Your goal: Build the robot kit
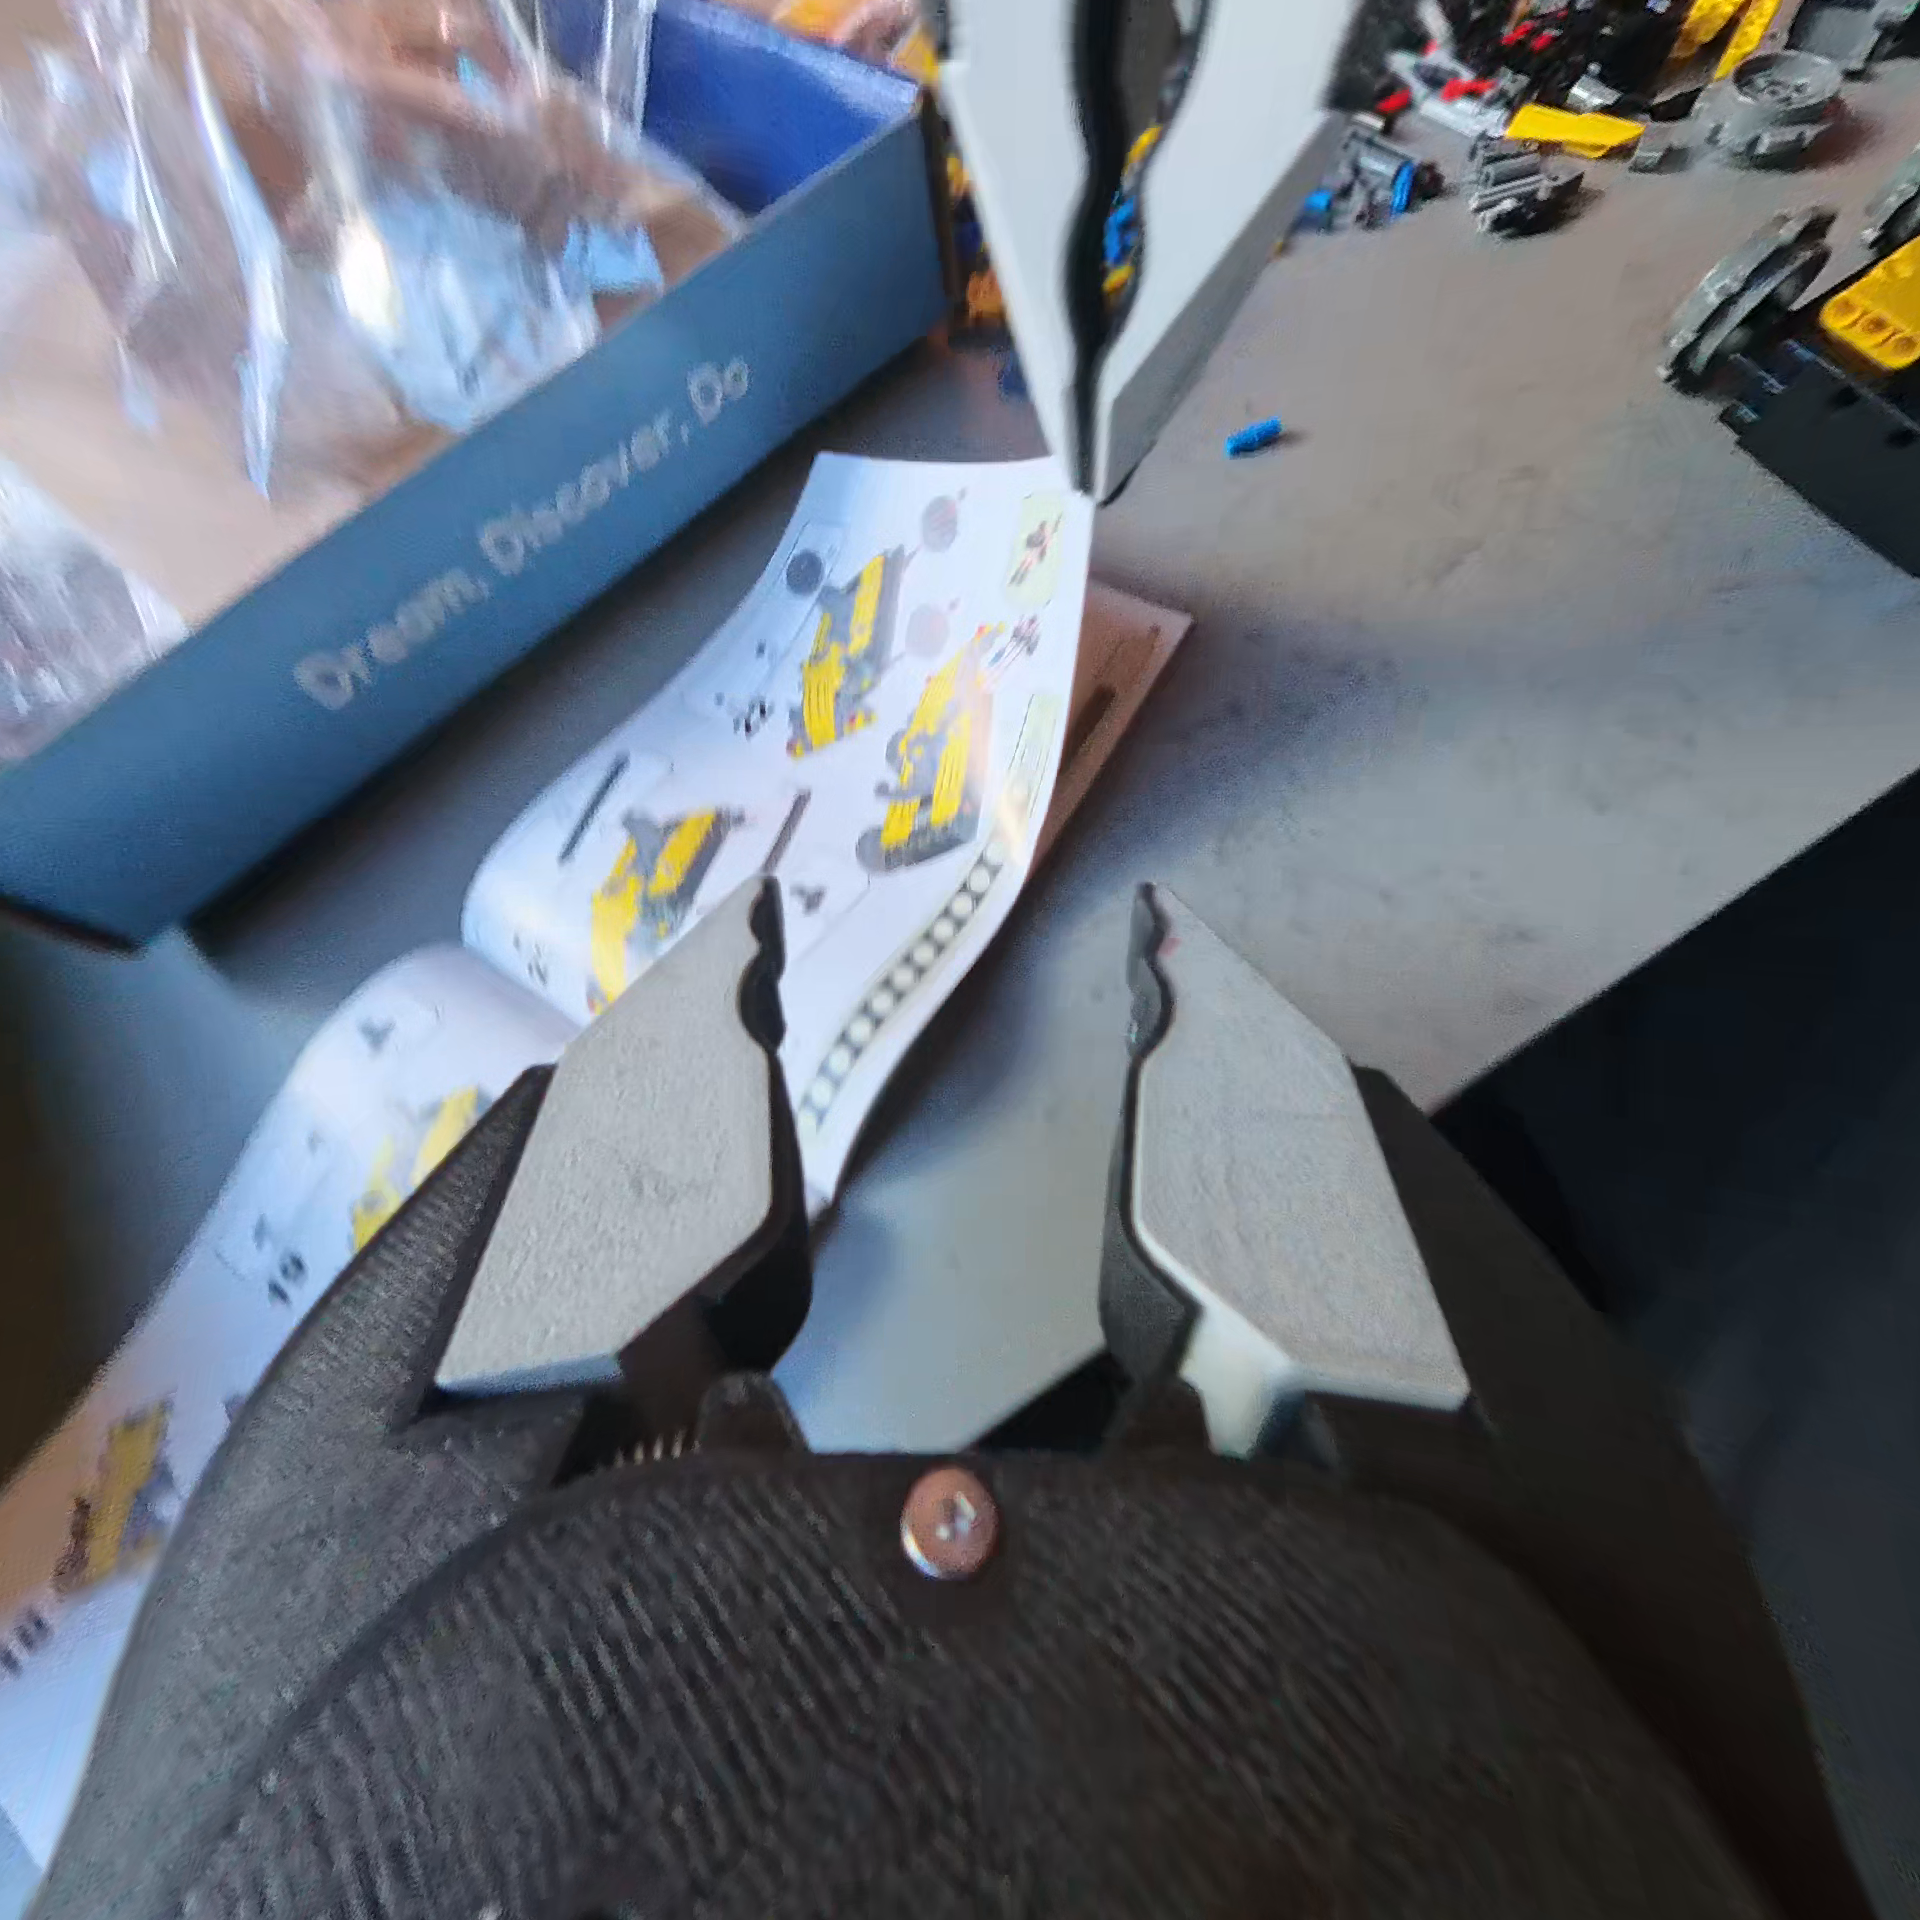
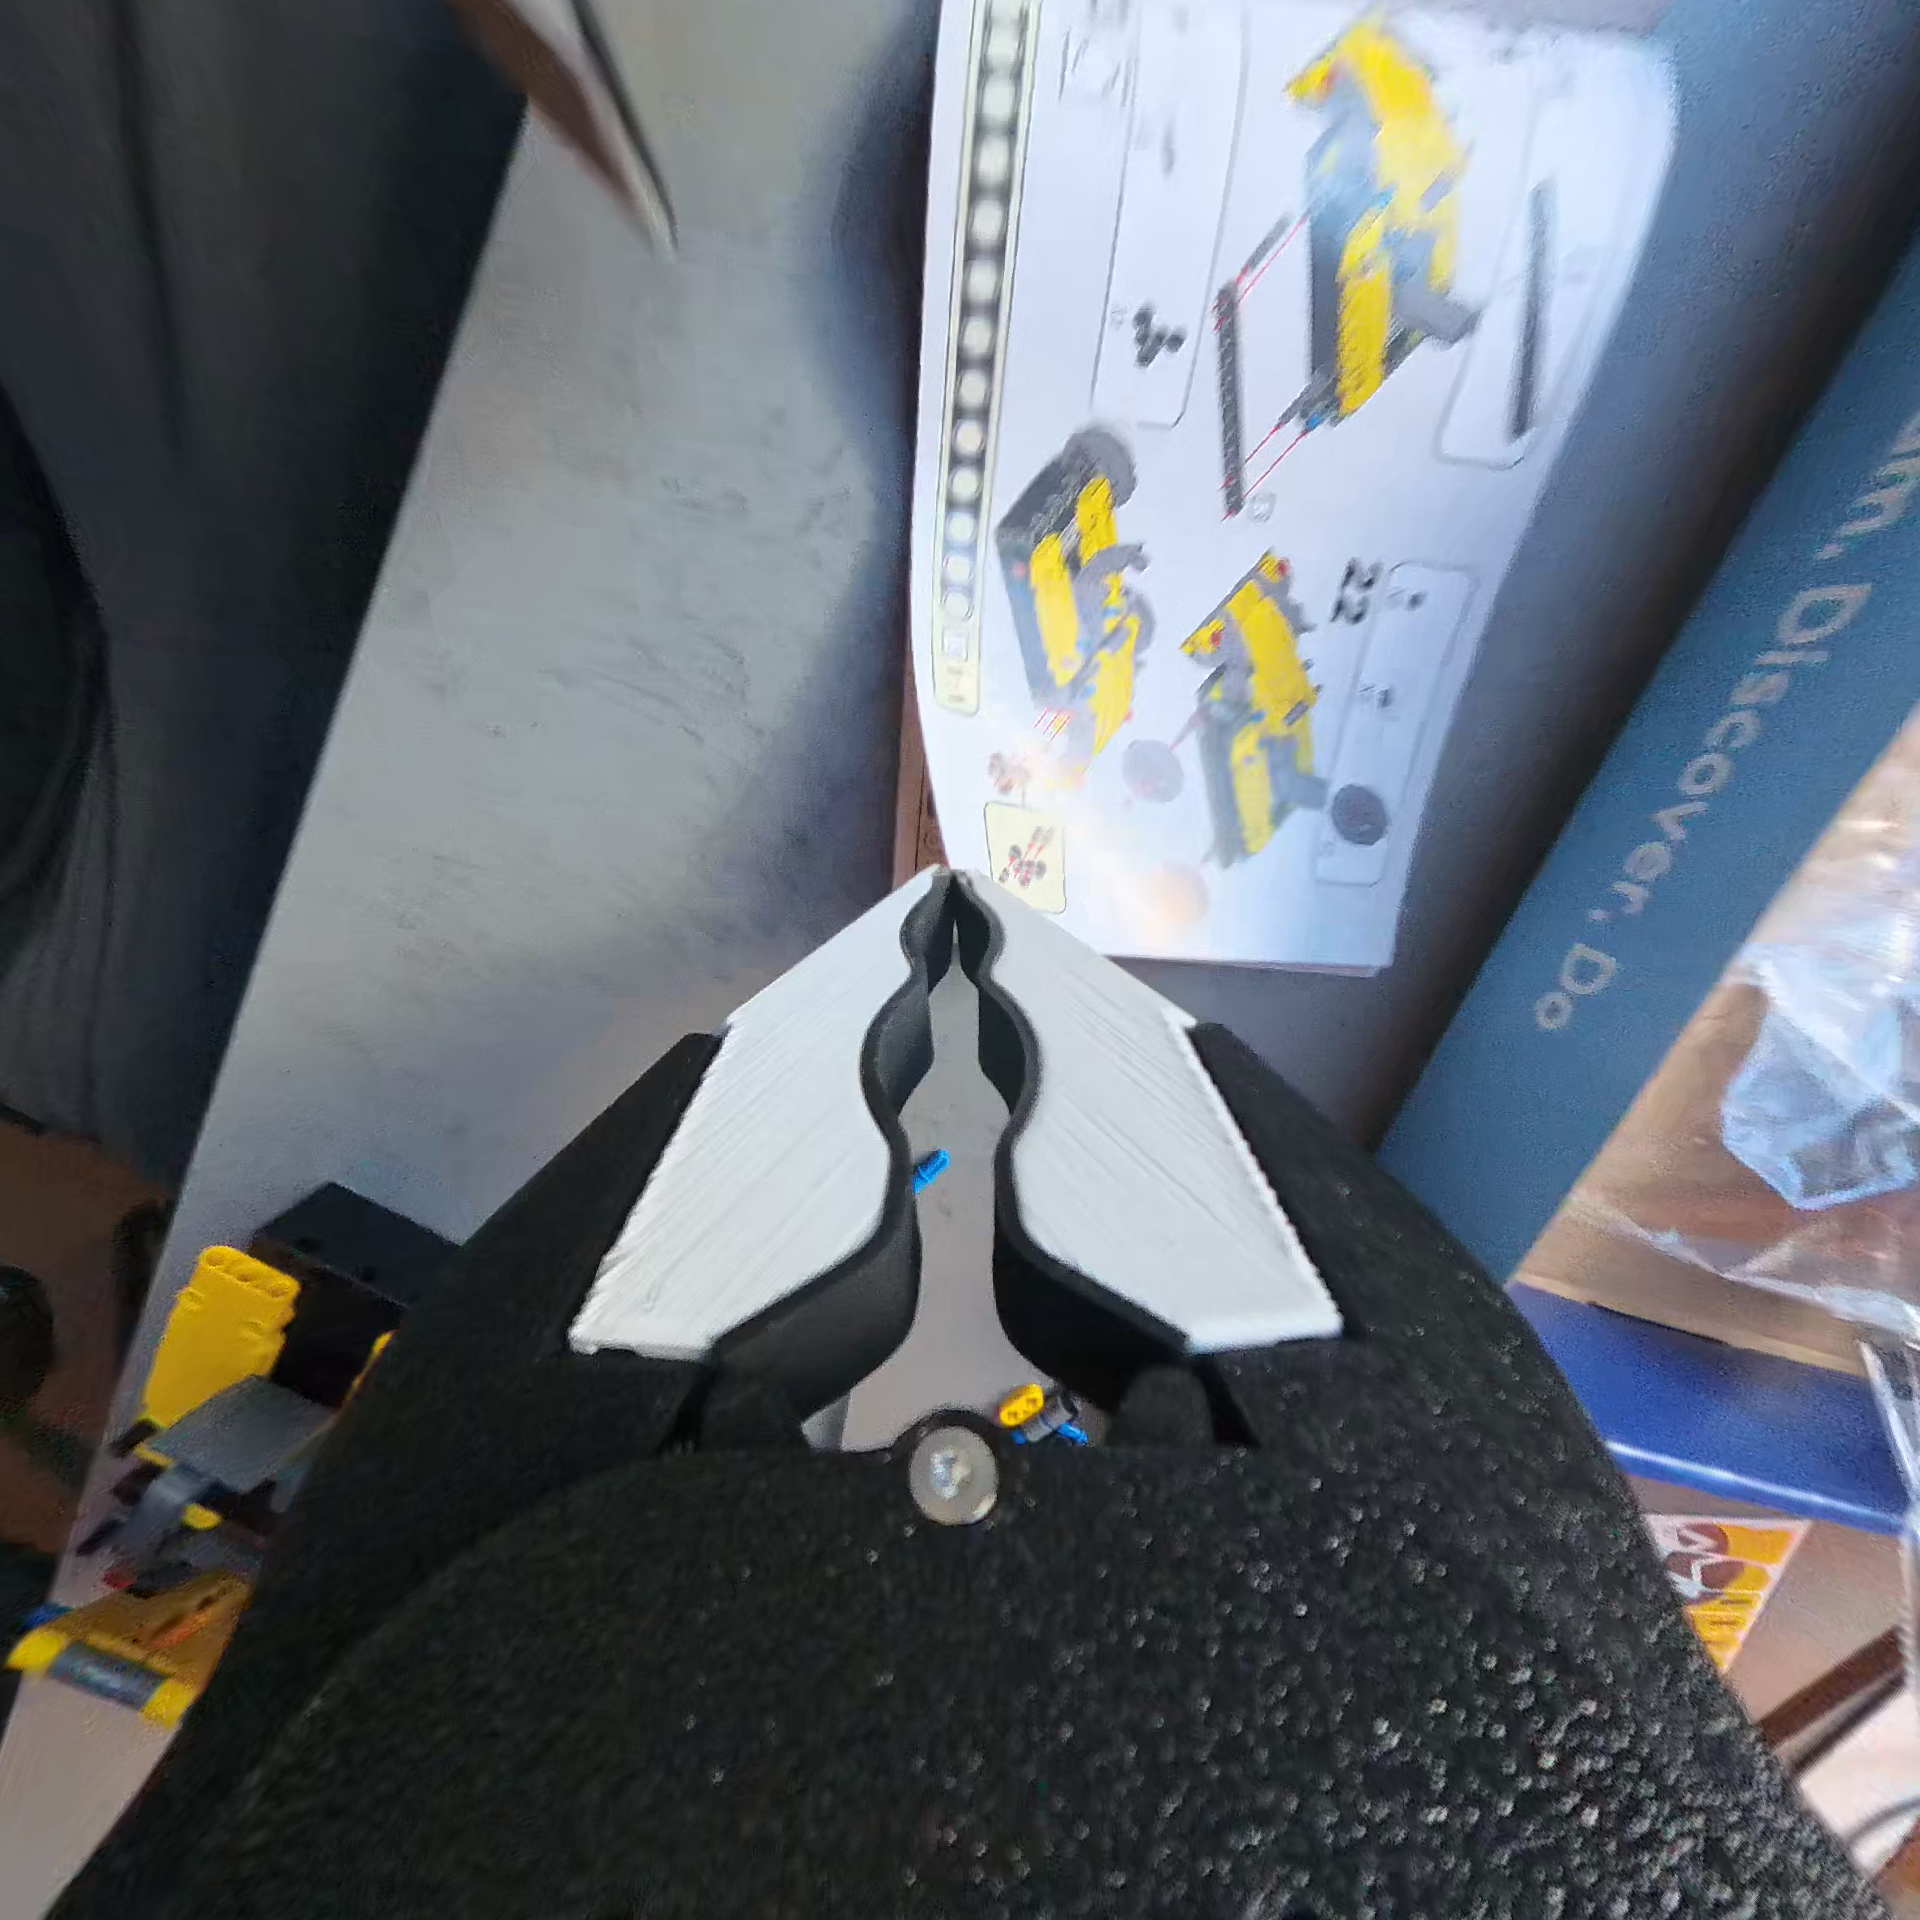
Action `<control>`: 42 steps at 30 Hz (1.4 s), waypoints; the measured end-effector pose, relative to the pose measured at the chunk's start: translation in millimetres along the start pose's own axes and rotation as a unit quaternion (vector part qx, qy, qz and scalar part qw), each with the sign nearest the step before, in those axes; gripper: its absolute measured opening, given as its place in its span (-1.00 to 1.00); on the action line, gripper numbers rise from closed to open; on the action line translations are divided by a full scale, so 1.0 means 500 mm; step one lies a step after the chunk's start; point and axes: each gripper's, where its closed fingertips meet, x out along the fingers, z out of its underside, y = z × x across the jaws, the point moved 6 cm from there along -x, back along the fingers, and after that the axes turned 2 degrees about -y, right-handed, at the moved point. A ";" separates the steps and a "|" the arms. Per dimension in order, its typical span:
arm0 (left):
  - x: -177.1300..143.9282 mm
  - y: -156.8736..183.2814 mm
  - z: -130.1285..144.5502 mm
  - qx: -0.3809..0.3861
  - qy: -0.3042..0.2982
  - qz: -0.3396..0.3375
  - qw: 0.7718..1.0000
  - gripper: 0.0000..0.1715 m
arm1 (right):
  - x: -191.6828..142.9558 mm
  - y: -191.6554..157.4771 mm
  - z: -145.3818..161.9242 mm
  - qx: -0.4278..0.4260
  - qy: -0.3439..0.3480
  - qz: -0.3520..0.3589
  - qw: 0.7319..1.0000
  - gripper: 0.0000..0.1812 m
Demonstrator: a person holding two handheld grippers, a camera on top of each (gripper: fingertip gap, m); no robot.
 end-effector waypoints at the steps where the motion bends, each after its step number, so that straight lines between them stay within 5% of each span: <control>1: 0.012 0.005 -0.012 0.024 0.010 -0.015 1.000 -0.32 | -0.015 0.000 -0.009 0.007 0.017 0.003 1.000 -1.00; 3: 0.037 0.016 -0.032 0.053 0.021 -0.029 0.998 -0.39 | -0.045 0.001 -0.030 0.023 0.058 0.008 0.998 -1.00; 7: 0.063 0.013 -0.054 0.050 0.038 -0.041 0.997 -0.99 | -0.089 0.006 -0.063 0.062 0.141 0.017 0.988 -1.00; 13: 0.046 -0.019 -0.050 -0.043 0.108 0.009 0.993 -1.00 | -0.130 0.026 -0.070 0.173 0.225 0.066 0.956 -1.00; 18: 0.023 -0.038 -0.037 -0.087 0.152 0.055 0.983 -1.00 | -0.182 -0.024 -0.052 0.322 0.360 0.116 0.868 -0.65; 23: -0.002 -0.043 -0.025 -0.068 0.201 0.064 0.975 -1.00 | -0.078 -0.062 -0.068 0.417 0.475 0.074 0.771 -0.49; 29: -0.015 -0.049 -0.010 -0.088 0.206 0.075 0.972 -1.00 | -0.024 -0.039 -0.087 0.417 0.560 0.037 0.715 -0.41; 32: -0.013 -0.047 -0.011 -0.085 0.202 0.080 0.972 -1.00 | -0.041 -0.020 -0.066 0.400 0.538 0.132 0.730 -0.40; 34: -0.011 -0.042 -0.011 -0.081 0.199 0.088 0.973 -1.00 | -0.066 -0.022 -0.071 0.333 0.518 0.197 0.763 -0.39; 37: -0.006 -0.038 -0.007 -0.070 0.185 0.100 0.975 -1.00 | -0.077 -0.042 -0.103 0.218 0.471 0.221 0.826 -0.44; 42: -0.004 -0.038 -0.001 -0.062 0.168 0.114 0.977 -1.00 | -0.052 -0.040 -0.108 0.145 0.362 0.276 0.879 -0.61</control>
